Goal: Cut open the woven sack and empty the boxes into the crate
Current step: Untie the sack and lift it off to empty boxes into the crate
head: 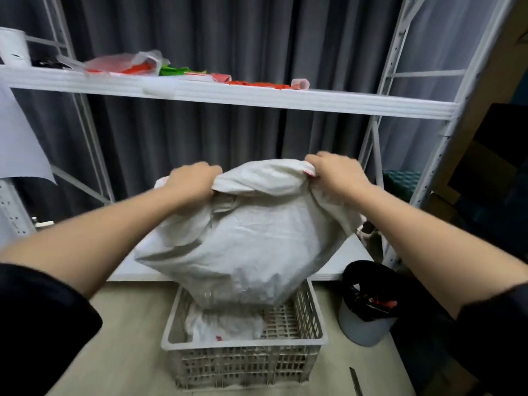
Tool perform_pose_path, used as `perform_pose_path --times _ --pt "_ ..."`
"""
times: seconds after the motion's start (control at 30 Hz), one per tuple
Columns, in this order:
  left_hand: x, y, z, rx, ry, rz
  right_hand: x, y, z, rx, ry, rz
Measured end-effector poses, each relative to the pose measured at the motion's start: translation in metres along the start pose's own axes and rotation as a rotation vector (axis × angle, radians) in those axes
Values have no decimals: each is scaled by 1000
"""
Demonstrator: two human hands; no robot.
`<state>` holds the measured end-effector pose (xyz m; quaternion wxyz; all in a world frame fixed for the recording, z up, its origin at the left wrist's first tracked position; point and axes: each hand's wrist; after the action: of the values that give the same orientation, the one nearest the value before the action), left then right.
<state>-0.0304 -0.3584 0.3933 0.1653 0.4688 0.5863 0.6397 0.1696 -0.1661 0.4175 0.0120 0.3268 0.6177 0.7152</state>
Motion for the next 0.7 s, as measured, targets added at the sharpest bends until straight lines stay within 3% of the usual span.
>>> perform_pose_path --times 0.07,0.17,0.2,0.3,0.37,0.47,0.5,0.6,0.7 --pt "10 13 -8 18 49 93 4 9 -4 -13 59 219" --pt "6 19 -4 -153 220 481 -2 9 -19 203 -81 592" --pt "1 13 -2 -136 217 492 -7 2 -21 247 -85 590" --pt "-8 -13 -9 196 -61 204 -17 -15 -10 -4 161 234" --pt "3 -5 -19 188 -63 291 -7 -4 -4 86 91 304" --pt "3 4 -10 -34 148 518 -6 -4 -16 358 -133 587" --pt "0 -3 -7 -54 136 532 -10 -10 -18 348 -135 555" --pt "-11 -34 -11 203 -147 430 -24 -29 -8 300 -32 292" --pt "-10 -41 -15 211 -138 451 -28 -31 -3 277 -15 365"
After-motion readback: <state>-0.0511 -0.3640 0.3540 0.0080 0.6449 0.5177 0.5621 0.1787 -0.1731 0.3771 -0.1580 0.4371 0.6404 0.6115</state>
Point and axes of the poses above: each hand's wrist, its own x-axis towards the middle knuckle, its own y-axis out of the back of the hand, z = x × y, and after that the axes turned 7 degrees about x, right-handed
